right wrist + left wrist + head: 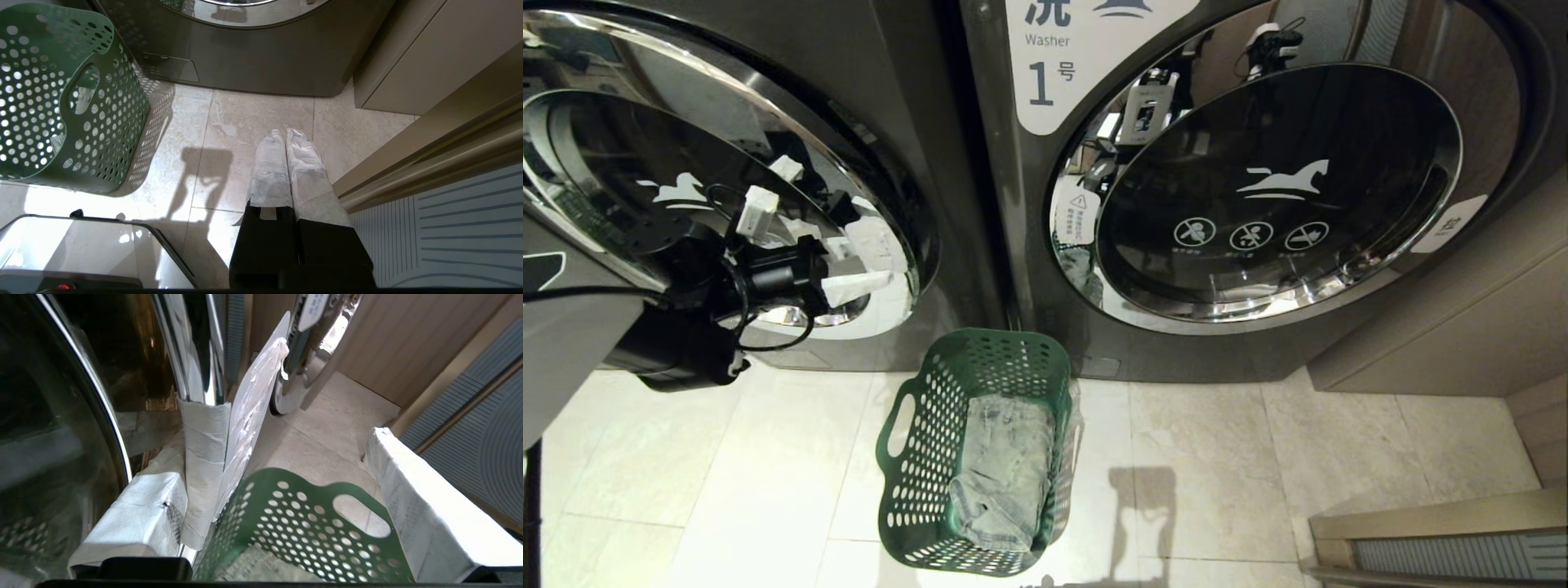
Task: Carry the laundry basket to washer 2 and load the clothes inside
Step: Open the lid of the washing machine
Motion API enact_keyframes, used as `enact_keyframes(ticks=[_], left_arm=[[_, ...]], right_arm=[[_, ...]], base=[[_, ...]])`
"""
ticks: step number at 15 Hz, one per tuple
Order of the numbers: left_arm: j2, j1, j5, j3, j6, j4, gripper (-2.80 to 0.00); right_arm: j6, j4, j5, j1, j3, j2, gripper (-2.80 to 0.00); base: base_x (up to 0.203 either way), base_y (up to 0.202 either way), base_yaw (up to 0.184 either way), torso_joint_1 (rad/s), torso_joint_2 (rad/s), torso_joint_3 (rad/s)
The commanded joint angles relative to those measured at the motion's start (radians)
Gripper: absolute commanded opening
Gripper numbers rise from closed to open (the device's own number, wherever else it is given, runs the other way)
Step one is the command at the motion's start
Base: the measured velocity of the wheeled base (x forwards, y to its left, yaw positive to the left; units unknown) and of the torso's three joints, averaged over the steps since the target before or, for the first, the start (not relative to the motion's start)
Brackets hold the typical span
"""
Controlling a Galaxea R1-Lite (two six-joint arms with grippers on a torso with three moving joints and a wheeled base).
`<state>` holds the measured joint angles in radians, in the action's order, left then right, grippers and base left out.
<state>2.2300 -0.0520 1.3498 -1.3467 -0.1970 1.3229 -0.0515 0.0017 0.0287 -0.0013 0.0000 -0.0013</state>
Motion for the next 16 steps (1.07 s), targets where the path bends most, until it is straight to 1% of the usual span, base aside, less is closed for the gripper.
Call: enact_keyframes(ticks=[1, 4, 6, 7, 10, 12, 14, 16], left_arm=[[-0.013, -0.044, -0.013, 0.035, -0.001, 0.008, 0.00], [-0.012, -0.119, -0.030, 0.068, -0.002, 0.020, 0.00], [-0.003, -0.149, -0.033, 0.067, 0.000, 0.021, 0.00], [-0.003, -0.159, -0.041, 0.069, 0.000, 0.021, 0.00], [-0.002, -0.177, -0.109, 0.070, -0.001, 0.021, 0.00], [-0.018, -0.182, -0.129, 0.084, -0.002, 0.020, 0.00], [-0.056, -0.193, -0.133, 0.133, -0.002, 0.020, 0.00], [-0.134, -0.205, -0.159, 0.245, -0.004, 0.016, 0.00]], right_arm=[[-0.001, 0.000, 0.000, 0.000, 0.000, 0.001, -2.80], [-0.001, 0.000, 0.000, 0.000, 0.000, 0.001, -2.80], [-0.001, 0.000, 0.000, 0.000, 0.000, 0.001, -2.80], [-0.001, 0.000, 0.000, 0.000, 0.000, 0.001, -2.80], [-0.001, 0.000, 0.000, 0.000, 0.000, 0.001, -2.80], [-0.001, 0.000, 0.000, 0.000, 0.000, 0.001, -2.80], [-0.001, 0.000, 0.000, 0.000, 0.000, 0.001, -2.80], [-0.001, 0.000, 0.000, 0.000, 0.000, 0.001, -2.80]], base=[[0.000, 0.000, 0.000, 0.000, 0.00, 0.000], [0.000, 0.000, 0.000, 0.000, 0.00, 0.000], [0.000, 0.000, 0.000, 0.000, 0.00, 0.000], [0.000, 0.000, 0.000, 0.000, 0.00, 0.000], [0.000, 0.000, 0.000, 0.000, 0.00, 0.000], [0.000, 0.000, 0.000, 0.000, 0.00, 0.000], [0.000, 0.000, 0.000, 0.000, 0.00, 0.000], [0.000, 0.000, 0.000, 0.000, 0.00, 0.000]])
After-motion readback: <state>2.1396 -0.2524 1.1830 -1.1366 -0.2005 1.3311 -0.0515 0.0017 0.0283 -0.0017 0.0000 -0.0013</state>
